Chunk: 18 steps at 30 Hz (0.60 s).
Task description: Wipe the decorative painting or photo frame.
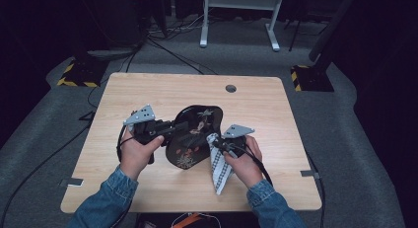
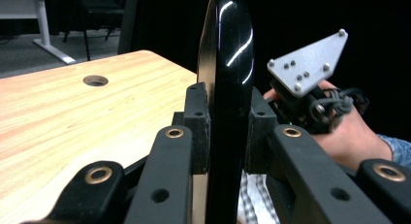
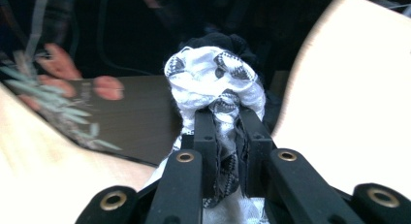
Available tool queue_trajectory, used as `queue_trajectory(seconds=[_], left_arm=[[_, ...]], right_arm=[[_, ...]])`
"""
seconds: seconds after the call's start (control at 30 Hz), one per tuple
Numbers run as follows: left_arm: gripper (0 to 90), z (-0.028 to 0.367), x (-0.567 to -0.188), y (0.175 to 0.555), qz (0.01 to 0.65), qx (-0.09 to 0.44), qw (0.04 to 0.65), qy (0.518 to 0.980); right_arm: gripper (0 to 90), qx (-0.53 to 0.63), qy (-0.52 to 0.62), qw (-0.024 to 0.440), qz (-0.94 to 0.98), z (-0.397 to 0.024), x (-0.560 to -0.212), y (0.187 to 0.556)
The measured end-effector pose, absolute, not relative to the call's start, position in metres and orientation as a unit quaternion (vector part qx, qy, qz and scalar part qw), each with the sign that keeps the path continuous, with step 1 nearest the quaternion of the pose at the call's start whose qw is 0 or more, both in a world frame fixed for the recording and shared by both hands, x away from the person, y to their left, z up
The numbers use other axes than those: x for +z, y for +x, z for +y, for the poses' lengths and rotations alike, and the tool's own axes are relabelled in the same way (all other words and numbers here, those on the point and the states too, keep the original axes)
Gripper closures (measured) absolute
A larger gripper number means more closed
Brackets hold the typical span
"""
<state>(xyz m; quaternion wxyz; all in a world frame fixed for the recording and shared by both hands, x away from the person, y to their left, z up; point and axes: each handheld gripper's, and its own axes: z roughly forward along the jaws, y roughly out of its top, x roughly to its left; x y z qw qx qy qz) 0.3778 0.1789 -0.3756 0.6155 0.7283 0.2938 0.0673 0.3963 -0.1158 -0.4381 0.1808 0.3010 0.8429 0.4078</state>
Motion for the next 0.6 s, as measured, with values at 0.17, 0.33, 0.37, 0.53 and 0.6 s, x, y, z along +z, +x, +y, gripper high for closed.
queue_trajectory(seconds=[0.17, 0.33, 0.37, 0.53, 0.6], left_arm=[[77.0, 0.178, -0.376, 0.378, 0.292, 0.073, 0.615, 0.729], [77.8, 0.174, -0.375, 0.381, 0.287, 0.091, 0.611, 0.732], [77.8, 0.173, -0.375, 0.383, 0.29, 0.093, 0.612, 0.73], [77.9, 0.174, -0.377, 0.391, 0.294, 0.092, 0.62, 0.721], [77.9, 0.174, -0.377, 0.394, 0.295, 0.093, 0.62, 0.721]], right_arm=[[81.0, 0.405, 0.322, 0.193, 0.834, -0.127, -0.437, 0.405], [80.9, 0.404, 0.325, 0.199, 0.832, -0.127, -0.438, 0.407], [81.0, 0.405, 0.324, 0.198, 0.832, -0.125, -0.438, 0.408], [80.9, 0.412, 0.318, 0.193, 0.832, -0.115, -0.44, 0.41], [80.9, 0.413, 0.311, 0.189, 0.835, -0.109, -0.442, 0.408]])
